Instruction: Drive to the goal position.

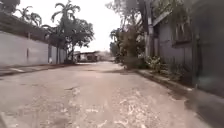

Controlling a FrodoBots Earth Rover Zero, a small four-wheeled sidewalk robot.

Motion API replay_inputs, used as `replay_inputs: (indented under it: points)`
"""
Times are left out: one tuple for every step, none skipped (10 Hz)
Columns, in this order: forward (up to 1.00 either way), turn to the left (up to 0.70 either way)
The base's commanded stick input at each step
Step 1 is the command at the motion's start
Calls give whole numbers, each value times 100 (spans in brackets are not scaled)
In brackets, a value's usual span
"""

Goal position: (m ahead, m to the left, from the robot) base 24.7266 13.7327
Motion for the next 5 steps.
replay_inputs:
  points:
    - [100,0]
    - [100,0]
    - [100,0]
    - [100,0]
    - [100,0]
